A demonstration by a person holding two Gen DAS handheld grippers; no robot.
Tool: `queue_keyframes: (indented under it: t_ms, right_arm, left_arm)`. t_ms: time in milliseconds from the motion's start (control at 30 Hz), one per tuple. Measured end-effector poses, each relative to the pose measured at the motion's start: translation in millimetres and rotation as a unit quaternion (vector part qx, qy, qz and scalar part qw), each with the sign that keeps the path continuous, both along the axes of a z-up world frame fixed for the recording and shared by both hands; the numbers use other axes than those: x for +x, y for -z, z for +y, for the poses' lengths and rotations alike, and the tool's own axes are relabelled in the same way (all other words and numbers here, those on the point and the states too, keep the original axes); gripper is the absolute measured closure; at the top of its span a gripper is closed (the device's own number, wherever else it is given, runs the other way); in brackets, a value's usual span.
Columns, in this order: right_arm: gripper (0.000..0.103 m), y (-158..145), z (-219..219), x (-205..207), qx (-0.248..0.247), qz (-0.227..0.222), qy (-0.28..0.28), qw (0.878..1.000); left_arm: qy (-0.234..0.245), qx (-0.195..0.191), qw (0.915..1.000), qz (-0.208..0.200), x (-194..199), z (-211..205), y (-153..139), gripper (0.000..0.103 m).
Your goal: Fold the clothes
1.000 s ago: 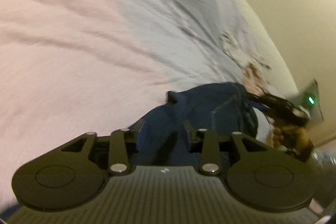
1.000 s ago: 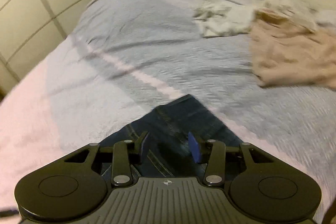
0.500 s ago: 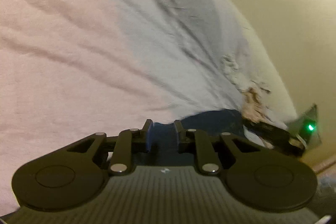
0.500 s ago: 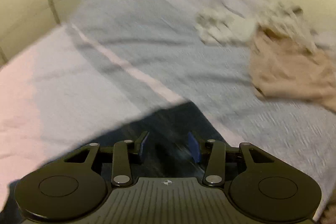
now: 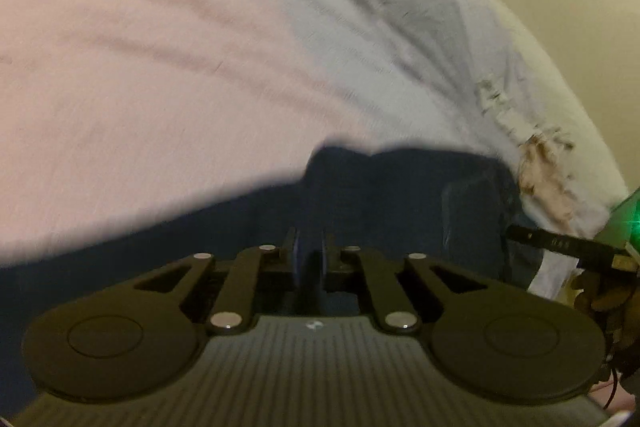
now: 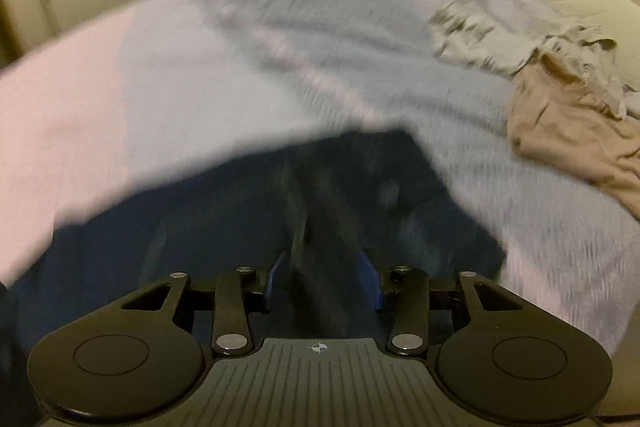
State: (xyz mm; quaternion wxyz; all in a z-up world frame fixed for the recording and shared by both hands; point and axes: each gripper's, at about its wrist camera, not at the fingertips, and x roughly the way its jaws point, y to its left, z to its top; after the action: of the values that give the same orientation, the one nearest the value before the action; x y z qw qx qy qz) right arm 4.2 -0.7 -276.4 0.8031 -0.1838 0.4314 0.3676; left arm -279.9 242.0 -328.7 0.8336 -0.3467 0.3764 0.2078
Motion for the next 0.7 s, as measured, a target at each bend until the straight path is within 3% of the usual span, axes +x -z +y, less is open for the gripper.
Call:
queue_keyframes:
  t_ms: [67,167,267,433,533,700]
  right_arm:
    - [0.059,24.1,-7.2,-14.1,-0.027,-0.002,-0.015,1.0]
    - [0.059,19.4,-12.9,-27.1,-0.025,-0.019,-0.032,0.999]
    - [0.059,-4.7,-28.4,-37.5,-0.003,0.004,-0.04,0.999]
    - [0.059,-57.2,-73.0,-66.9,0.005,0.078,-0.064,0.995]
    - [0.059,-90.5,-99.4,-90.9,-0.004,0.069,-0.1,0.993]
    - [0.059,-145.4,-140.0,-124.4,0.0,0.046,-0.151,0.988]
  left_arm:
    - [-0.033,-0.004,0.9988,0.037,-13.3,-17.2,11.1,0.098]
    - [-0.091,-0.002,0.9944,0.055,-31.0,-45.3,-0.8,0.097]
    - [-0.119,0.018,0.9894,0.082,-42.4,-86.0,-29.3,0.096]
    - [-0.136,0.022,0.9817,0.131,-65.2,-164.0,-85.9,0.083]
    - [-0.148,0.029,0.9796,0.133,-84.4,-205.9,-125.3,0.08]
    - [-0.17,0.077,0.9739,0.13,-117.3,-267.8,-189.2,0.073]
